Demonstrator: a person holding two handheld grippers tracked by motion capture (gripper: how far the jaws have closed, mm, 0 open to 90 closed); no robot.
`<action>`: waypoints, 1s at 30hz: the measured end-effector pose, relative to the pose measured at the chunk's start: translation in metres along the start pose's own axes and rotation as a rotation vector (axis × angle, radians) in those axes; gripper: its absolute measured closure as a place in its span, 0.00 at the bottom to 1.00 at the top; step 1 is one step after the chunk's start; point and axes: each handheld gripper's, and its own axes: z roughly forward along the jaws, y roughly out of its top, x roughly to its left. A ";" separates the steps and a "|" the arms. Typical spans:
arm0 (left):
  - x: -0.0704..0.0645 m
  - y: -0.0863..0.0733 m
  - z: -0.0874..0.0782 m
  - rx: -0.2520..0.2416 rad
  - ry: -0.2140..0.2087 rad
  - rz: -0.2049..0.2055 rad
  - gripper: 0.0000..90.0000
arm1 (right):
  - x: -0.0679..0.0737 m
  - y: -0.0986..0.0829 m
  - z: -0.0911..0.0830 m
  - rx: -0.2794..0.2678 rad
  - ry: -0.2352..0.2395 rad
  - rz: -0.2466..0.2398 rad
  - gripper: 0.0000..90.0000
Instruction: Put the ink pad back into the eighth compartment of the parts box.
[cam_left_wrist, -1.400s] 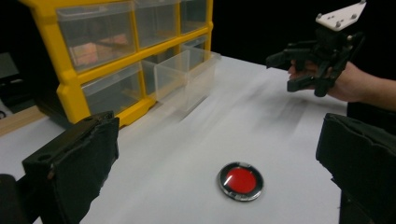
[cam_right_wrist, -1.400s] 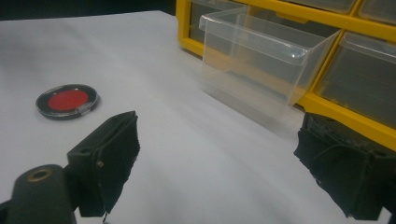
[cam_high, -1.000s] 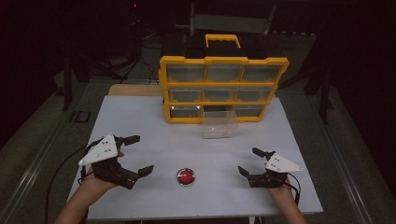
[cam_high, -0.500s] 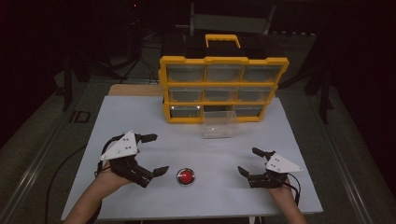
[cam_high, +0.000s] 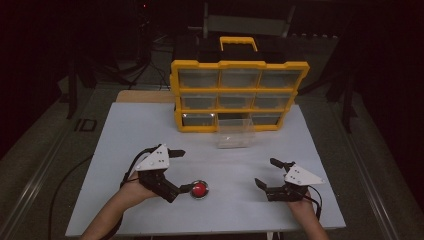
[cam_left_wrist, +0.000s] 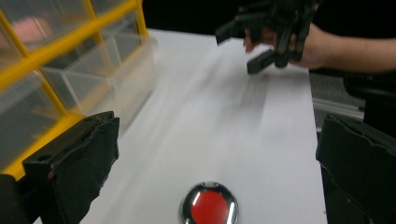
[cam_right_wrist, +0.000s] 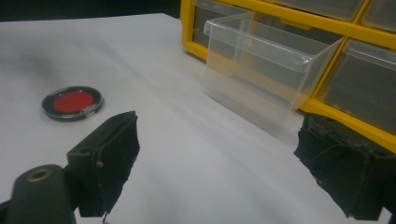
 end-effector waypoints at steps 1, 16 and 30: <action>0.000 -0.002 0.003 0.007 -0.007 -0.003 0.00 | 0.000 0.000 0.000 0.000 0.001 0.001 0.14; 0.001 -0.031 0.045 0.112 -0.052 -0.019 0.00 | 0.001 0.000 0.001 0.005 0.013 -0.008 0.14; -0.001 -0.052 0.071 0.219 -0.072 -0.026 0.00 | 0.003 0.000 0.003 0.021 0.026 -0.015 0.14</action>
